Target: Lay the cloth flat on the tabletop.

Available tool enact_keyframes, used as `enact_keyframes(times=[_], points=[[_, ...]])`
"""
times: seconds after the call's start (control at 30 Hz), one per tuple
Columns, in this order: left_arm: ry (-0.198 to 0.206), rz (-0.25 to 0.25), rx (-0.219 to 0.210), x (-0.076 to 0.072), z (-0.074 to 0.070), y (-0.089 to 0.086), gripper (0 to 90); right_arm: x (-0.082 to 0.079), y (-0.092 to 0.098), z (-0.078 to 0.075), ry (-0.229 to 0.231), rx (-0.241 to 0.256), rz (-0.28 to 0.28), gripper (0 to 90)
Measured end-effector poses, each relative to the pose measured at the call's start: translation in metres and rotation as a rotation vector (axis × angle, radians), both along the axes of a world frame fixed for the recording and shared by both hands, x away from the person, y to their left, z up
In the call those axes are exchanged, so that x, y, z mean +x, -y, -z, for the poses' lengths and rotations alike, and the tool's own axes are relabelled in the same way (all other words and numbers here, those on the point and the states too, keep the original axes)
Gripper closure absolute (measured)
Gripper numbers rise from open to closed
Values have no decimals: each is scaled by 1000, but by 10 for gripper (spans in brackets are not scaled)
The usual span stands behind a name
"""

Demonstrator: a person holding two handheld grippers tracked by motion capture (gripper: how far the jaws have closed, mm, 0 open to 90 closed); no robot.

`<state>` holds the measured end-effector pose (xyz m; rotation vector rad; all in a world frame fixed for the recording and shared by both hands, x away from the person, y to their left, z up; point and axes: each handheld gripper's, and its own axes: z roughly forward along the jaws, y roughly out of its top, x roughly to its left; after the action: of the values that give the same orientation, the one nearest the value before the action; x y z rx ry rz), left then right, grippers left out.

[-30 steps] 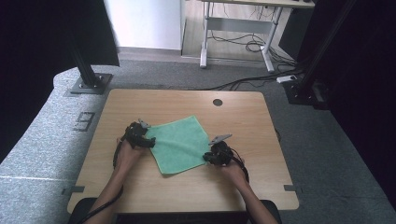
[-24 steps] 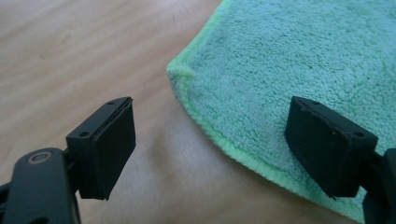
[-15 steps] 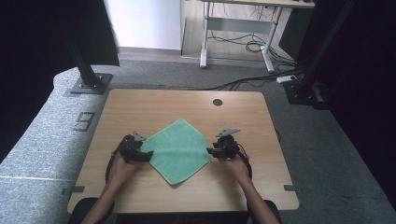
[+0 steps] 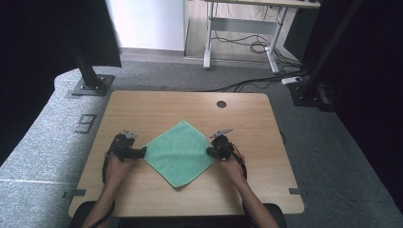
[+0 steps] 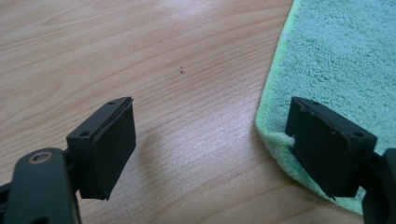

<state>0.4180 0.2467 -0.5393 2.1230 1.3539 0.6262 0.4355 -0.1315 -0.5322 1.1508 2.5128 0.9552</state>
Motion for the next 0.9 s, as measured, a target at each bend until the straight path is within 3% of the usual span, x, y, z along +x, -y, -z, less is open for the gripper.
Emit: enact_keyframes(times=[0.17, 0.27, 0.37, 0.5, 0.73, 0.83, 0.9], points=[[7, -1, -6, -3, 1, 1, 201, -1, -6, -21, 50, -2, -6, 845], [5, -5, -16, -3, 1, 1, 202, -5, -24, -37, 84, -3, -52, 842], [4, -4, -22, -3, 1, 1, 215, -8, -44, -44, 91, 0, -105, 843], [-1, 3, -41, -3, 2, -1, 226, -9, -73, -38, 62, 5, -170, 844], [-13, 1, -72, -2, 3, -4, 226, -10, -109, -6, -20, 11, -249, 809], [-14, 1, -77, -2, 3, -4, 226, -11, -113, -9, -18, 35, -262, 700], [-15, 1, -82, -2, 3, -4, 226, -9, -112, -19, 3, 53, -254, 669]])
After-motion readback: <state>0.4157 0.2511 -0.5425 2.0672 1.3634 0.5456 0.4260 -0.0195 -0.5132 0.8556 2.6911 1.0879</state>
